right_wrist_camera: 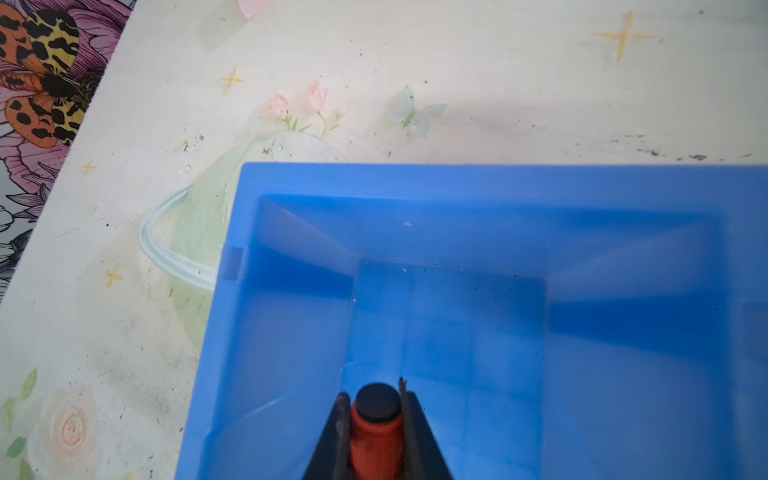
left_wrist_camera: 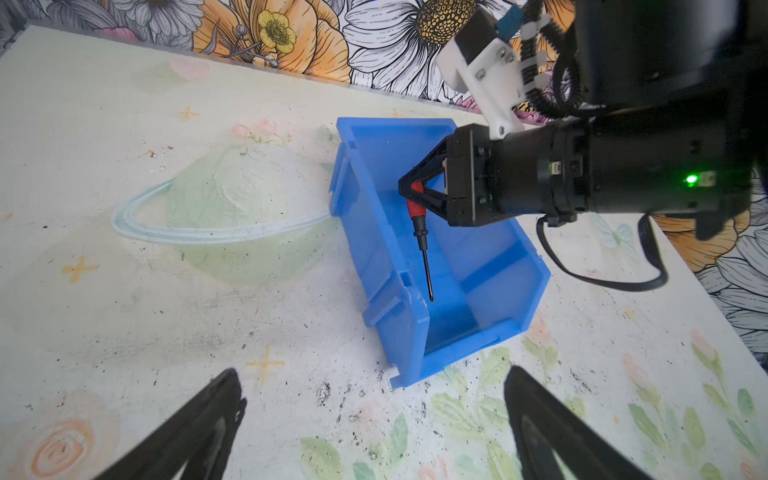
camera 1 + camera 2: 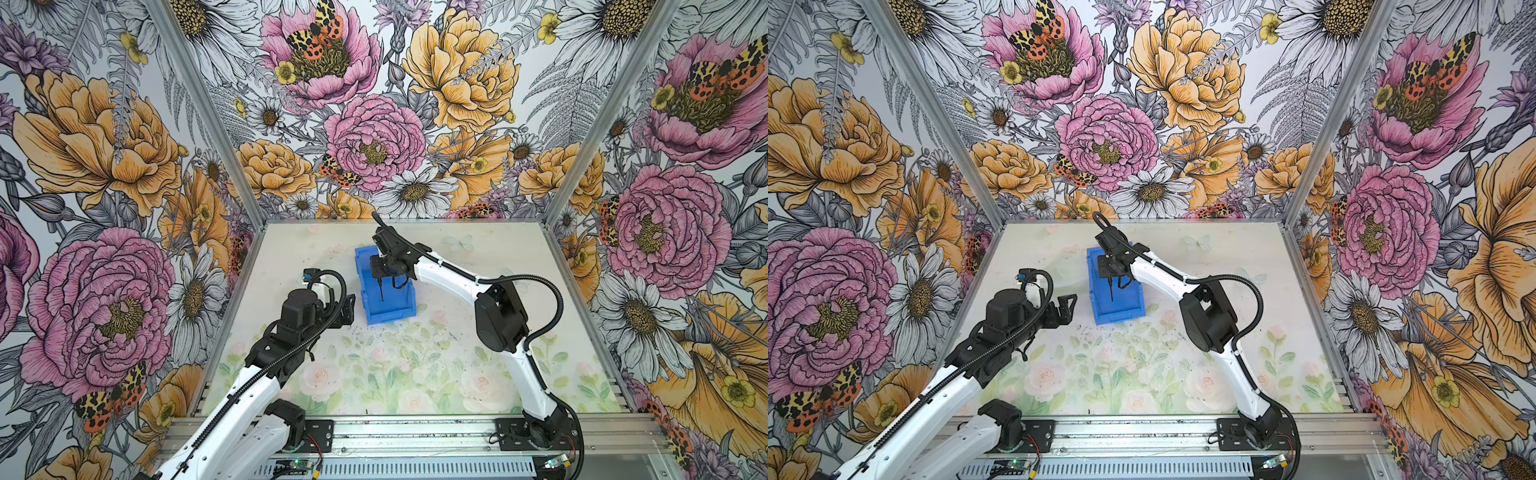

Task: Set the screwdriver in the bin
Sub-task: 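Lower the screwdriver into the blue bin and open the right gripper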

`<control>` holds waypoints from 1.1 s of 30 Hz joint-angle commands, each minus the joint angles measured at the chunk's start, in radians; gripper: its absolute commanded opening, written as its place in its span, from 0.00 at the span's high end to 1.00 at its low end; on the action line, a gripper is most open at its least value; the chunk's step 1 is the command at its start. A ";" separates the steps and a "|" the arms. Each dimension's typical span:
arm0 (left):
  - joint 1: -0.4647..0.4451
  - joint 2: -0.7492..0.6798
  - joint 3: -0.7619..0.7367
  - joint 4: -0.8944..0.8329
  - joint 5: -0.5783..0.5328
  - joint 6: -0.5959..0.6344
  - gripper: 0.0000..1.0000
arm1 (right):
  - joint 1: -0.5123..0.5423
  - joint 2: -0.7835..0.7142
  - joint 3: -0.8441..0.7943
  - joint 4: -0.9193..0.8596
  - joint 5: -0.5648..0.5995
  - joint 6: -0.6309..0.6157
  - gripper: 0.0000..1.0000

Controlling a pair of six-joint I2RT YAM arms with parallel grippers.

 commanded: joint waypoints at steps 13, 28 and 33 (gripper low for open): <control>0.035 -0.033 -0.012 -0.022 0.063 0.018 0.02 | 0.009 0.129 0.077 -0.012 0.011 -0.027 1.00; 0.036 -0.035 -0.011 -0.021 0.078 0.027 0.01 | 0.008 0.167 0.077 -0.016 0.010 -0.021 0.83; 0.035 -0.035 -0.013 -0.018 0.081 0.030 0.01 | 0.010 0.151 0.074 -0.018 0.021 -0.026 0.72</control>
